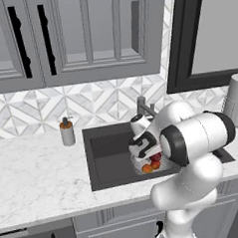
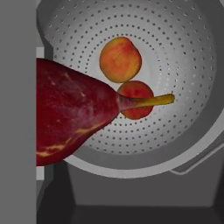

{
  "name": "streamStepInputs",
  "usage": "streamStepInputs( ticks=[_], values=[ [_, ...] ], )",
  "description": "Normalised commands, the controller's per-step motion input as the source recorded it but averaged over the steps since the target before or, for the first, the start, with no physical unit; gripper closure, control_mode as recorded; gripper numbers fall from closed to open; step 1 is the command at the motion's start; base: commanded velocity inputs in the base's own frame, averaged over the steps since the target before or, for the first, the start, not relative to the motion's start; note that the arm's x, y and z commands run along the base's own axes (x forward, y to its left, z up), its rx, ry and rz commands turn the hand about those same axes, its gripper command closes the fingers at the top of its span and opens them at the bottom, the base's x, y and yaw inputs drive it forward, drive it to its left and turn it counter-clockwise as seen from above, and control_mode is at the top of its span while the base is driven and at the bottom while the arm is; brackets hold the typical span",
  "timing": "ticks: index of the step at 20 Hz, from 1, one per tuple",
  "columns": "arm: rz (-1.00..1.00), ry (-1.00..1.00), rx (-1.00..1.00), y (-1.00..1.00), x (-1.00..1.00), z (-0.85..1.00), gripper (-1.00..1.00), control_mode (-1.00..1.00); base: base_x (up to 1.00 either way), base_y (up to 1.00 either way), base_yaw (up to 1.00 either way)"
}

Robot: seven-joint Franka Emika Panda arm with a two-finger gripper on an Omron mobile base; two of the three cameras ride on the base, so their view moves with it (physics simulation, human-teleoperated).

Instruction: Put the colander in the sink, put the pear, apple, apple in the colander, and turn on the sink faucet and pour water over the colander.

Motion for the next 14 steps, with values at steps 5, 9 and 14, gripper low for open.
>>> streamStepInputs(
  ticks=[5, 9, 14],
  values=[
    [0.00, 0.00, 0.04, 0.00, 0.04, -0.15, 1.00, -1.00, 0.00, 0.00, 0.00],
    [0.00, -0.02, 0.05, 0.00, 0.00, -0.11, 1.00, -1.00, 0.00, 0.00, 0.00],
    [0.00, -0.01, 0.05, 0.00, 0.01, -0.15, 1.00, -1.00, 0.00, 0.00, 0.00]
  ],
)
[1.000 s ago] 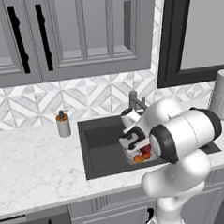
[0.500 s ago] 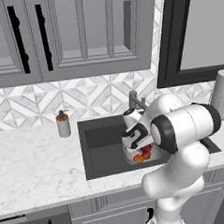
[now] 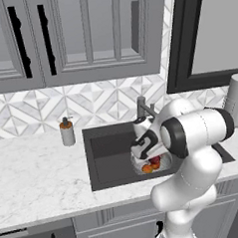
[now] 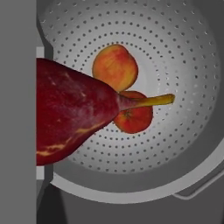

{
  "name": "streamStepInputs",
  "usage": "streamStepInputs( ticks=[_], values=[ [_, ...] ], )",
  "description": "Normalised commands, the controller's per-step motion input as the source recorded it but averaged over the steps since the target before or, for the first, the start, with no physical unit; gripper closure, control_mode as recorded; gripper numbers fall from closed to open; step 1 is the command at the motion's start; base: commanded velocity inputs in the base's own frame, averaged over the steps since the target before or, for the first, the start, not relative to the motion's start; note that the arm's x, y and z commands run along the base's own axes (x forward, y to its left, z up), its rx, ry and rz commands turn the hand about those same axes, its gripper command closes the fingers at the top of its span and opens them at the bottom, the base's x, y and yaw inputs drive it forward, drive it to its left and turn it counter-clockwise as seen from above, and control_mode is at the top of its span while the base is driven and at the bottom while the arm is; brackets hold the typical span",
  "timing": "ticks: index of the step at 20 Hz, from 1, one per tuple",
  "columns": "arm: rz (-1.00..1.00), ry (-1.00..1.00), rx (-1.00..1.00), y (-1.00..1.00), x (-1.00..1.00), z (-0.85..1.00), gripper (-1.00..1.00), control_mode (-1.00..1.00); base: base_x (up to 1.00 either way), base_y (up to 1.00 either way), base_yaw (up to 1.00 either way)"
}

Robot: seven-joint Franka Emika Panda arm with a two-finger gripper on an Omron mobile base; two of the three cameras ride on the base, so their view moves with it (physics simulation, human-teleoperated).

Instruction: Put the colander in the sink, put the pear, apple, apple in the colander, and turn on the sink faucet and pour water over the colander.

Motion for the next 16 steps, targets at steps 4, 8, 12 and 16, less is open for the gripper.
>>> streamStepInputs(
  ticks=[4, 8, 12, 16],
  values=[
    [0.00, 0.00, 0.06, 0.00, 0.06, -0.19, -1.00, -1.00, 0.00, 0.00, 0.00],
    [0.02, 0.00, 0.09, -0.14, 0.01, -0.08, -1.00, -1.00, 0.00, 0.00, 0.00],
    [0.02, 0.00, 0.08, -0.02, 0.00, 0.02, -1.00, -1.00, 0.00, 0.00, 0.00],
    [0.02, -0.01, 0.01, 0.00, 0.00, 0.15, -1.00, -1.00, 0.00, 0.00, 0.00]
  ],
)
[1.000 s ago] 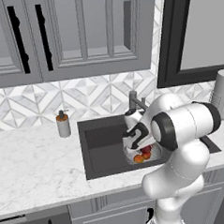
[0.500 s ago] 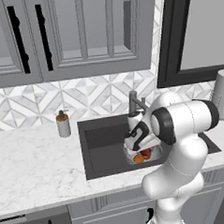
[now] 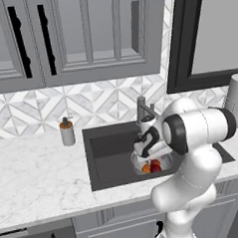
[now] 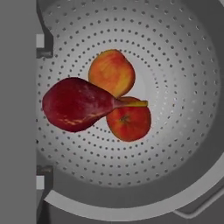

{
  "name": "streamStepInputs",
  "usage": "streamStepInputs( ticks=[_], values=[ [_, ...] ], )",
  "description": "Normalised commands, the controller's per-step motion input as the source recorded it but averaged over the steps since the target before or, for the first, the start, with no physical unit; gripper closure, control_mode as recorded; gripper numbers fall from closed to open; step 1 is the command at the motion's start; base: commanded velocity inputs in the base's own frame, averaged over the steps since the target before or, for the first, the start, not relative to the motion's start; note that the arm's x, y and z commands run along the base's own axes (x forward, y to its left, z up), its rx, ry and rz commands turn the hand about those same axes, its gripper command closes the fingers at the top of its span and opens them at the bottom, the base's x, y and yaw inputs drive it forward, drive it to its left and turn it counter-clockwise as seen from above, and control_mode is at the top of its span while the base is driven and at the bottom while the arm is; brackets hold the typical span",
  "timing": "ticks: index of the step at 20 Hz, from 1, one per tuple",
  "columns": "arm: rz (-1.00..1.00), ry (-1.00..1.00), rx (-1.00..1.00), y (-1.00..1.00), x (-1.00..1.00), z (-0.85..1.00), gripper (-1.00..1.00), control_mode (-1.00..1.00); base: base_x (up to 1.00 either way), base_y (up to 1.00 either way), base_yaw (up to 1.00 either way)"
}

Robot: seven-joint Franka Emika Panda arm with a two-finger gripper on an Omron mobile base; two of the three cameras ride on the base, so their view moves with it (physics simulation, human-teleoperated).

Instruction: Put the colander in the sink, put the pear, apple, apple in the colander, and turn on the sink faucet and pour water over the colander.

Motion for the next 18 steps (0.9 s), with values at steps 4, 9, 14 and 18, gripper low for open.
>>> streamStepInputs(
  ticks=[4, 9, 14, 18],
  values=[
    [0.02, -0.04, 0.00, 0.16, 0.00, 0.37, -1.00, -1.00, 0.00, 0.00, 0.00],
    [0.01, -0.02, 0.00, 0.29, -0.14, 0.65, -1.00, -1.00, 0.00, 0.00, 0.00],
    [0.03, 0.00, 0.00, 0.23, -0.55, 0.53, -1.00, -1.00, 0.00, 0.00, 0.00],
    [0.01, 0.00, 0.00, 0.04, -0.86, 0.46, -1.00, -1.00, 0.00, 0.00, 0.00]
  ],
)
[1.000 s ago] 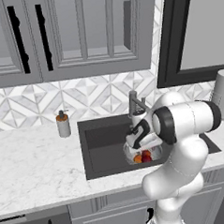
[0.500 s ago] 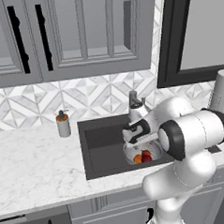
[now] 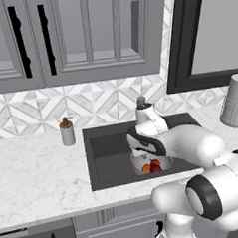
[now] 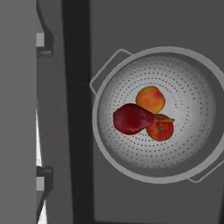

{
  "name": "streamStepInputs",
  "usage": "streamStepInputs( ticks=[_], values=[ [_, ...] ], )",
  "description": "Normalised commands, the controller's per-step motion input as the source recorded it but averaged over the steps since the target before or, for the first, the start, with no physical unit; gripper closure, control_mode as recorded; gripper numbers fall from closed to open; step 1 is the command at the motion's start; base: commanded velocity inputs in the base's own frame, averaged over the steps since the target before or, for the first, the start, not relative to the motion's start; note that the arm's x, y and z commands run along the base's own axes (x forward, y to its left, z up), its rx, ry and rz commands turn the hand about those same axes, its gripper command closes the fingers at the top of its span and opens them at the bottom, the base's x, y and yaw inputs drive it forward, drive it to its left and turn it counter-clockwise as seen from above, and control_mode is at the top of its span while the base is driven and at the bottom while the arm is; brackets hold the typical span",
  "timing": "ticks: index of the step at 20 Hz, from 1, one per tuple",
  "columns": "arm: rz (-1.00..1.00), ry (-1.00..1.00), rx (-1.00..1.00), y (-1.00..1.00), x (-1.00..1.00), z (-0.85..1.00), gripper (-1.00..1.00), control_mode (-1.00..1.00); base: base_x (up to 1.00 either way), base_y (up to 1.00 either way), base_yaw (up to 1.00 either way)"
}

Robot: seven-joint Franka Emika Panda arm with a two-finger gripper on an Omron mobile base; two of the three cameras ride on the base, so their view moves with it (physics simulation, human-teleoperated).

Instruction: Put the colander in the sink, put the pear, apple, apple in the colander, and turn on the sink faucet and pour water over the colander.

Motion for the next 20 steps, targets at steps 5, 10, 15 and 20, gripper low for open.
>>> streamStepInputs(
  ticks=[5, 10, 15, 20],
  values=[
    [0.00, 0.00, 0.00, -0.17, -0.78, 0.50, -1.00, -1.00, 0.00, 0.00, 0.00],
    [0.02, -0.11, 0.00, -0.70, -0.25, 0.43, -1.00, -1.00, 0.00, 0.00, 0.00],
    [0.11, -0.17, 0.00, -0.88, -0.13, 0.39, -1.00, -1.00, 0.00, 0.00, 0.00],
    [0.10, -0.04, 0.00, -0.82, -0.04, 0.34, -1.00, -1.00, 0.00, 0.00, 0.00]
  ],
)
